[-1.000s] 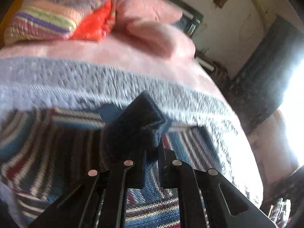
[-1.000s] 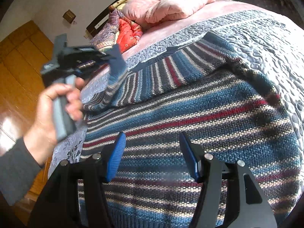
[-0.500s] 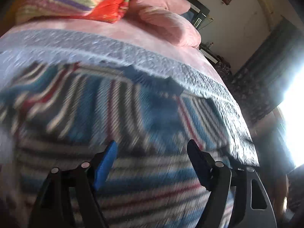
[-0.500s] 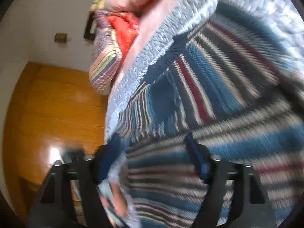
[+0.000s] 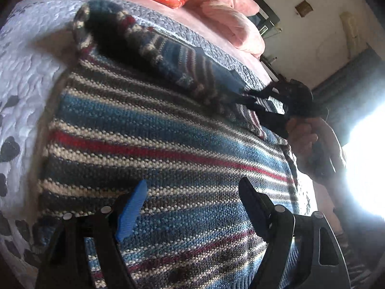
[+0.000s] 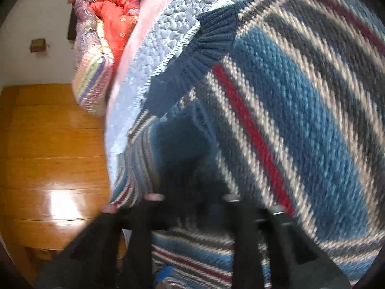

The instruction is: Fold small clothes

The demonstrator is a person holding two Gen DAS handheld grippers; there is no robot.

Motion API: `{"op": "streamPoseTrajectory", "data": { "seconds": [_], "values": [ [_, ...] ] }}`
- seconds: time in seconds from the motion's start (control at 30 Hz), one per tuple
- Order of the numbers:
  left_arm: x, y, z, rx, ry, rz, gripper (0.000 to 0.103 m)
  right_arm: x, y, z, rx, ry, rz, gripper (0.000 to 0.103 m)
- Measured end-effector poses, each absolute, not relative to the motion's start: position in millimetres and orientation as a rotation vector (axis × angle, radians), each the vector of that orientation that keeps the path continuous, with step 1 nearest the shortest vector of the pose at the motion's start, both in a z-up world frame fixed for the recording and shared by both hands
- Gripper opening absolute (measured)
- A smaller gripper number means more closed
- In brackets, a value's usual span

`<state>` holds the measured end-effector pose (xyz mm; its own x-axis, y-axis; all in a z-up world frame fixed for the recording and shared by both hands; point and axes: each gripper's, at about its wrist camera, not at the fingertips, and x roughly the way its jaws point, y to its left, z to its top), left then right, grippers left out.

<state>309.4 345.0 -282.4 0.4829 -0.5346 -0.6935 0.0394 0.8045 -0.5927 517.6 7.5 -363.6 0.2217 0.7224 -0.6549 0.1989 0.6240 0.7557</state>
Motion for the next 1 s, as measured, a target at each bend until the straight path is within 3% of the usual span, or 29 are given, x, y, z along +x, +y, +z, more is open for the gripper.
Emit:
{"op": "streamPoseTrajectory", "data": {
  "seconds": [0.33,0.5,0.67,1.0],
  "values": [
    [320.4,399.8,-243.1,-0.627,0.94,-0.312,0.079,525.0,-2.2,-225.1,0.497,1.142,0.489,0.007],
    [349.6,419.0,-214.4,-0.618,0.905,-0.319,0.079,535.0,-27.4,-187.1,0.394,1.105,0.456,0.007],
    [395.2,423.5,-201.0,-0.617,0.89,-0.34,0.079,533.0,-63.9,-200.3,0.384,1.112,0.431,0.007],
    [477.6,411.1,-226.5,-0.63,0.964,-0.375,0.079,519.6,-100.9,-294.3,0.442,1.188,0.376,0.007]
  ]
}}
